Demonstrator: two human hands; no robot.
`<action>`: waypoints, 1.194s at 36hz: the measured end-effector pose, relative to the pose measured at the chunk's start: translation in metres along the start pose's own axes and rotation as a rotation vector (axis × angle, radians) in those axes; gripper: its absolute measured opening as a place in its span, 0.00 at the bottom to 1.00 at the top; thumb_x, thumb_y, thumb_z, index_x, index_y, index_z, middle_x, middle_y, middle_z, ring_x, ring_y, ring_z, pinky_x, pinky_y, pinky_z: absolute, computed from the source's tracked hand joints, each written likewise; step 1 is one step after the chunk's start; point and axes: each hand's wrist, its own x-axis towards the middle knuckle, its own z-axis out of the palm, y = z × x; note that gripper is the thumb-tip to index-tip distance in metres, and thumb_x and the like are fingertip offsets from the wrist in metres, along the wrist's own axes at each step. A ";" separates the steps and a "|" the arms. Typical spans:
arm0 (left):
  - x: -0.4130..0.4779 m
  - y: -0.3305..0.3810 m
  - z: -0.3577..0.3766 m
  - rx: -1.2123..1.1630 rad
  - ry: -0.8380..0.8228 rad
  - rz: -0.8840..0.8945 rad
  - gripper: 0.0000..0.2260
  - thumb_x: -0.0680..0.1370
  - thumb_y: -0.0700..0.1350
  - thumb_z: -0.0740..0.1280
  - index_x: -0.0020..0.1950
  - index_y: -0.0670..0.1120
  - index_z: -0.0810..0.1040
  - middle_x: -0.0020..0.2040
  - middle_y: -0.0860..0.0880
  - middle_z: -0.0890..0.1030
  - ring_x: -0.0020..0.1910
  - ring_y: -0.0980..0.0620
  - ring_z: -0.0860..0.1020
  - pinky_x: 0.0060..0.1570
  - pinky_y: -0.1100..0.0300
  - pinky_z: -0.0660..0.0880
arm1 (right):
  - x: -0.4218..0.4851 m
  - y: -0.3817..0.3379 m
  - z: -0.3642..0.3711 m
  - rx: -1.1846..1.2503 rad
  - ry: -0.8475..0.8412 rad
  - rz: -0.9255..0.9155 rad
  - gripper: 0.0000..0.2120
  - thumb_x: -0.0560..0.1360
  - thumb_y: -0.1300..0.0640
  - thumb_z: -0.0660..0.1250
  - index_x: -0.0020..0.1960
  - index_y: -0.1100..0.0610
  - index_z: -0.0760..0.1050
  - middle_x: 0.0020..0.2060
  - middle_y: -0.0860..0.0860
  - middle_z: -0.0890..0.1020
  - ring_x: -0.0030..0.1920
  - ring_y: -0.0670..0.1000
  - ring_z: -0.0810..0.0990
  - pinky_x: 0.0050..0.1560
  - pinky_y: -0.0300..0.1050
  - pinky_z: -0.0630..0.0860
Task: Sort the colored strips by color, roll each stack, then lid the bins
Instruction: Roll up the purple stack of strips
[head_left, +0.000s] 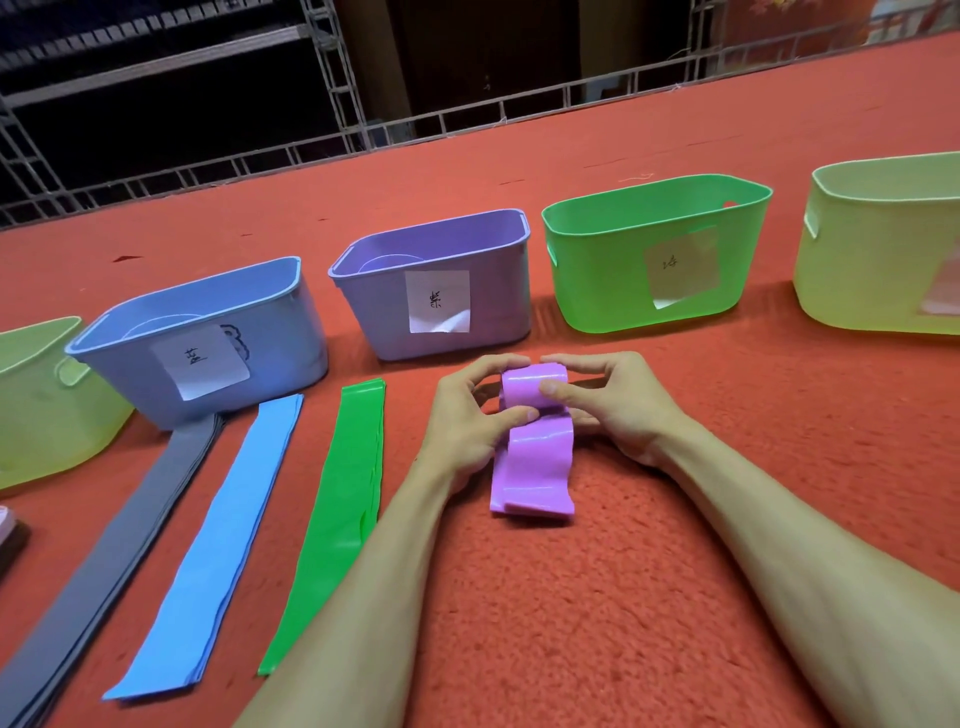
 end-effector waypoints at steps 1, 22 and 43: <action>0.000 0.000 0.000 -0.006 -0.008 0.002 0.23 0.66 0.26 0.72 0.56 0.46 0.78 0.53 0.51 0.82 0.50 0.59 0.80 0.52 0.65 0.76 | 0.000 0.000 0.000 0.002 0.001 -0.003 0.14 0.71 0.65 0.71 0.56 0.59 0.79 0.40 0.57 0.85 0.37 0.53 0.84 0.38 0.44 0.82; 0.000 -0.005 -0.004 -0.217 -0.011 -0.056 0.22 0.67 0.27 0.73 0.55 0.48 0.80 0.53 0.46 0.84 0.52 0.48 0.81 0.52 0.49 0.79 | -0.003 -0.001 -0.001 0.107 -0.090 -0.023 0.17 0.68 0.68 0.70 0.55 0.58 0.79 0.39 0.54 0.85 0.36 0.51 0.83 0.34 0.44 0.81; 0.003 -0.003 0.004 -0.057 0.027 -0.110 0.12 0.74 0.44 0.73 0.56 0.51 0.79 0.51 0.46 0.84 0.55 0.48 0.80 0.49 0.52 0.79 | -0.001 0.006 -0.003 -0.054 0.048 -0.135 0.20 0.63 0.74 0.74 0.49 0.54 0.82 0.49 0.54 0.85 0.44 0.55 0.82 0.42 0.56 0.82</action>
